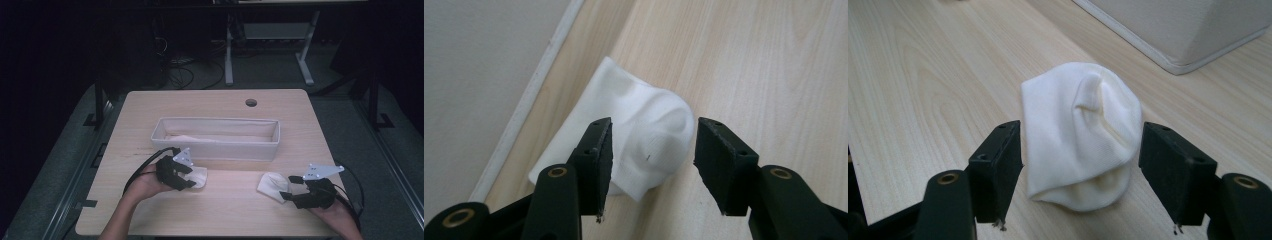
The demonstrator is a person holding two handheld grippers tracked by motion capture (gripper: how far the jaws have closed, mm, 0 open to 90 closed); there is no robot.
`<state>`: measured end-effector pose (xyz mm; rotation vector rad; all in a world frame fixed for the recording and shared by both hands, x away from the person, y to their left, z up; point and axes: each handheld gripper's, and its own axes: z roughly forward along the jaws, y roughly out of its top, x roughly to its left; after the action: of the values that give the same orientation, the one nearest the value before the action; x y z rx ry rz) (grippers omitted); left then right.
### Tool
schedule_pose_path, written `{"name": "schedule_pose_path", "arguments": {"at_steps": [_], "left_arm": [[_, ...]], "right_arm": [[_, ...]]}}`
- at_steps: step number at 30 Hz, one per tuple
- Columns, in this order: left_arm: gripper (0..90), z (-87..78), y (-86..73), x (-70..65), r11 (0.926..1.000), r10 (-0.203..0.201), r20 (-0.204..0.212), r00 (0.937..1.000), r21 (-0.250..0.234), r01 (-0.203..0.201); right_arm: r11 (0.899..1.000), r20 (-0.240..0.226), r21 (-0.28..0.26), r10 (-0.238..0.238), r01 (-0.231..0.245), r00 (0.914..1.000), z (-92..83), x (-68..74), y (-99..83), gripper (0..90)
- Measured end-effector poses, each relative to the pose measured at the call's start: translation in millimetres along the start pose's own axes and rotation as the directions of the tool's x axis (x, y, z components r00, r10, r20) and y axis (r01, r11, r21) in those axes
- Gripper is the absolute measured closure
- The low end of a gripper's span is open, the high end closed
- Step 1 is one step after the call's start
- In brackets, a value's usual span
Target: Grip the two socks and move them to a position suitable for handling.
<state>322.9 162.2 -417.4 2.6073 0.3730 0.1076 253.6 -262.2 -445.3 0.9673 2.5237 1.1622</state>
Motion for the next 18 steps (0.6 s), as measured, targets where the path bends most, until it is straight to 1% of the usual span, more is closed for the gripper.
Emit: {"name": "schedule_pose_path", "arguments": {"at_steps": [3, 6, 7, 8, 10, 12, 14, 18], "left_arm": [[53.2, 5.9, 1.0, 0.7, 0.9996, 0.004, 0.004, 1.0000, 0.027, -0.004], [55.5, 12.8, 0.9, 2.4, 0.9984, -0.006, 0.011, 0.9999, 0.057, 0.005], [55.8, 13.5, 0.9, 2.8, 0.9982, -0.007, 0.009, 0.9999, 0.060, 0.006], [56.3, 14.9, 1.0, 3.6, 0.9978, -0.017, 0.006, 0.9998, 0.065, 0.017], [58.0, 17.4, 0.9, 3.7, 0.9971, -0.020, 0.013, 0.9997, 0.073, 0.019], [60.5, 22.7, 0.3, 2.7, 0.9943, -0.019, 0.013, 0.9997, 0.105, 0.018], [62.1, 24.1, -1.0, 0.5, 0.9957, -0.015, -0.003, 0.9999, 0.091, 0.016], [68.4, 24.2, -1.3, 0.2, 0.9956, -0.019, -0.026, 0.9995, 0.091, 0.021]], "right_arm": [[1.000, -0.004, 0.004, 0.004, -0.004, 1.0000, 0.3, -0.1, -0.5, 33.2], [1.000, -0.006, 0.010, 0.002, -0.002, 1.0000, 1.6, 0.5, -1.6, 33.3], [1.000, -0.004, 0.010, -0.004, 0.004, 1.0000, 1.5, 1.3, -1.6, 33.3], [1.000, -0.004, 0.011, -0.006, 0.006, 1.0000, 1.4, 1.6, -1.5, 33.3], [1.000, -0.003, 0.011, -0.008, 0.008, 1.0000, 1.2, 2.5, -1.6, 33.5], [1.000, -0.003, 0.012, -0.009, 0.009, 1.0000, 1.2, 3.0, -1.3, 33.5], [1.000, -0.003, 0.012, -0.011, 0.011, 0.9999, 1.7, 3.6, -0.7, 33.5], [1.000, -0.012, 0.012, -0.007, 0.008, 0.9999, 3.2, 3.6, -0.8, 33.8]]}}
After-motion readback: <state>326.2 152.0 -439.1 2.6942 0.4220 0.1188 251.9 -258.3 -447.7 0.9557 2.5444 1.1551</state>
